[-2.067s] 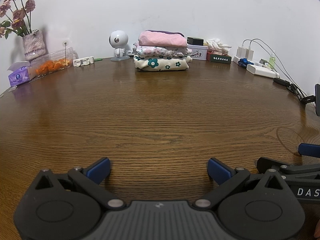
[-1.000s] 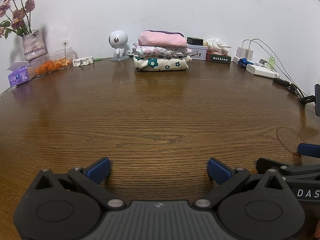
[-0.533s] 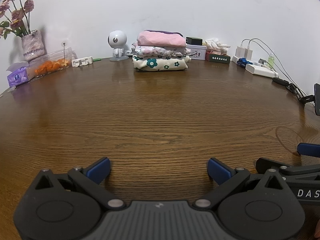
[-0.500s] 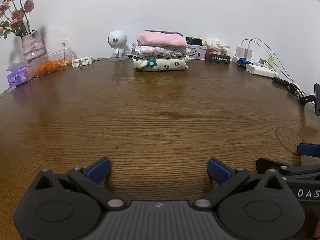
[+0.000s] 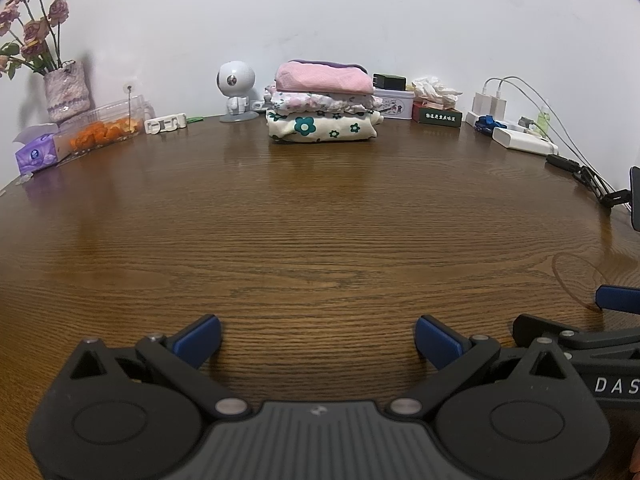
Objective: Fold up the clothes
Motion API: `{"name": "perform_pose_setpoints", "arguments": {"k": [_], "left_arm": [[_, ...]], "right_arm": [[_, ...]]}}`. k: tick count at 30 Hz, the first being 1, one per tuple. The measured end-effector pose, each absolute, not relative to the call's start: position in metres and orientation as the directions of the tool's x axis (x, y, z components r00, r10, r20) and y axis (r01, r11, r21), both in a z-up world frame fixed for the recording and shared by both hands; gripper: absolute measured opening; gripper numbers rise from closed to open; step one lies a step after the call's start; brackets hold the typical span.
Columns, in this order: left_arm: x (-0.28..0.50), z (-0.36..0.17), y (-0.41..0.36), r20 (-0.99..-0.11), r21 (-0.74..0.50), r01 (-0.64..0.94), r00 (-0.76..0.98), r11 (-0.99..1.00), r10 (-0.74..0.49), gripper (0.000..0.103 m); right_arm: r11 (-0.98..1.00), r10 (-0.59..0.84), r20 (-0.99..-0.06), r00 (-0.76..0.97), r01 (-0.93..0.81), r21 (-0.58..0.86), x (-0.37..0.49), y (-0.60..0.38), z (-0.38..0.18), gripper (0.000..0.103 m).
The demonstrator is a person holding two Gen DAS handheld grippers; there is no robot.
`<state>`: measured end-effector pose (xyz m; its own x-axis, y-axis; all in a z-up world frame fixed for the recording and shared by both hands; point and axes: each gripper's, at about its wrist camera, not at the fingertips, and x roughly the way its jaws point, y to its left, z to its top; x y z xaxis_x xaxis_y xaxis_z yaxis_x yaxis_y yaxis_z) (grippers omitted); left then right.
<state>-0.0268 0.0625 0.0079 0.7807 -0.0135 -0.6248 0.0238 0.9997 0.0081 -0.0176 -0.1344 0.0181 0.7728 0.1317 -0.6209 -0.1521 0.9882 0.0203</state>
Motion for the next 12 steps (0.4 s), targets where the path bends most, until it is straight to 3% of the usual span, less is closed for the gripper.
{"name": "perform_pose_setpoints", "arguments": {"k": [12], "left_arm": [[-0.0267,0.0083,0.0617,-0.625,0.008,0.026,0.781,1.0,-0.016,0.103]], "right_arm": [[0.988,0.136,-0.62,0.773,-0.155,0.023,-0.0182,-0.1344,0.0182,0.102]]}}
